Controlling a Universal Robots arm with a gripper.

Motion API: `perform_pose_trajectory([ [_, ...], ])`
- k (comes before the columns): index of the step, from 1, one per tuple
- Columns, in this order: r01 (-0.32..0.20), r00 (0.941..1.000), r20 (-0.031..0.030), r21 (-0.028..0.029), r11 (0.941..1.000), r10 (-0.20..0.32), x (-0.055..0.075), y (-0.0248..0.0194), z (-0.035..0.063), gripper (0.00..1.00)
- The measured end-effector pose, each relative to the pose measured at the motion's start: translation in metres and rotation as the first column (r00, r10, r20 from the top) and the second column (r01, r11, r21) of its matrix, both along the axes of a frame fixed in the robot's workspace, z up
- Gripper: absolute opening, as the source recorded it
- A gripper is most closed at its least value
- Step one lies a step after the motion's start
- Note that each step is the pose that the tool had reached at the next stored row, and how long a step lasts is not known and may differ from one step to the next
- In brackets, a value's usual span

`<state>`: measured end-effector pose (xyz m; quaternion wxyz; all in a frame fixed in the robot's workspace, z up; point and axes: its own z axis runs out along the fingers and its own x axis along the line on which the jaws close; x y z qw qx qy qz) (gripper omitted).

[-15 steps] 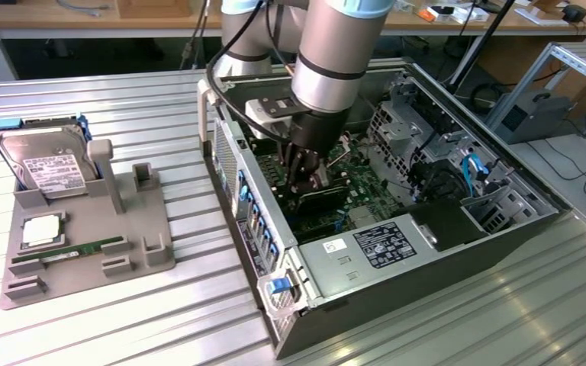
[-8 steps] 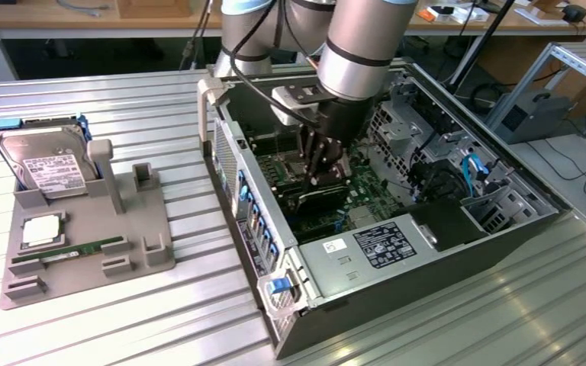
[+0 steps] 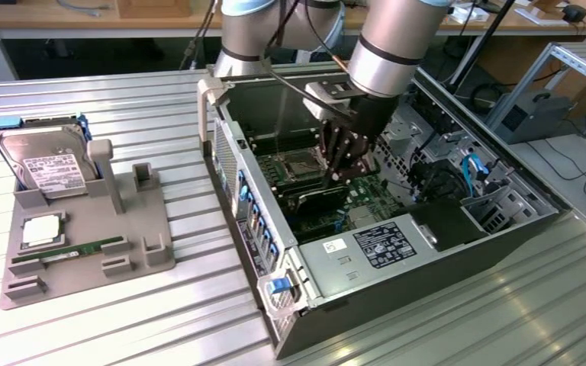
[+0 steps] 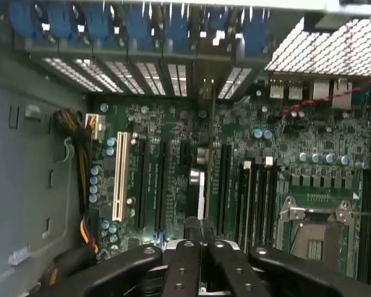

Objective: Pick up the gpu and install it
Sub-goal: 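Press down on the gpu until it lock into place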

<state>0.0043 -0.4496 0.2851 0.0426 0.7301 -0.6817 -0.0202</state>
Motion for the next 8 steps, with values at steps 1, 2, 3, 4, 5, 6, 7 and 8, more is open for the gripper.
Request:
perform_pose_trajectory([
  [1, 0.000, 1.0000, -0.0054, 0.0002, 1.0000, 0.000, 0.006, 0.0000, -0.0002, 0.11],
  [2, 0.000, 0.9998, -0.0176, 0.0000, 1.0000, 0.000, 0.018, 0.0000, -0.0004, 0.11],
  [3, 0.000, 0.9997, -0.0257, 0.0002, 1.0000, 0.000, 0.026, 0.0000, -0.0006, 0.11],
  [4, 0.000, 0.9994, -0.0338, 0.0000, 1.0000, 0.000, 0.034, 0.0000, -0.0007, 0.11],
  [5, 0.000, 0.9993, -0.0384, 0.0000, 1.0000, 0.000, 0.039, 0.0000, -0.0007, 0.11],
  [6, 0.000, 0.9991, -0.0422, 0.0000, 1.0000, 0.000, 0.043, 0.0000, -0.0008, 0.11],
  [7, 0.000, 0.9988, -0.0498, 0.0000, 1.0000, 0.000, 0.051, 0.0000, -0.0008, 0.11],
  [8, 0.000, 0.9984, -0.0569, 0.0001, 1.0000, 0.000, 0.059, 0.0000, -0.0008, 0.11],
])
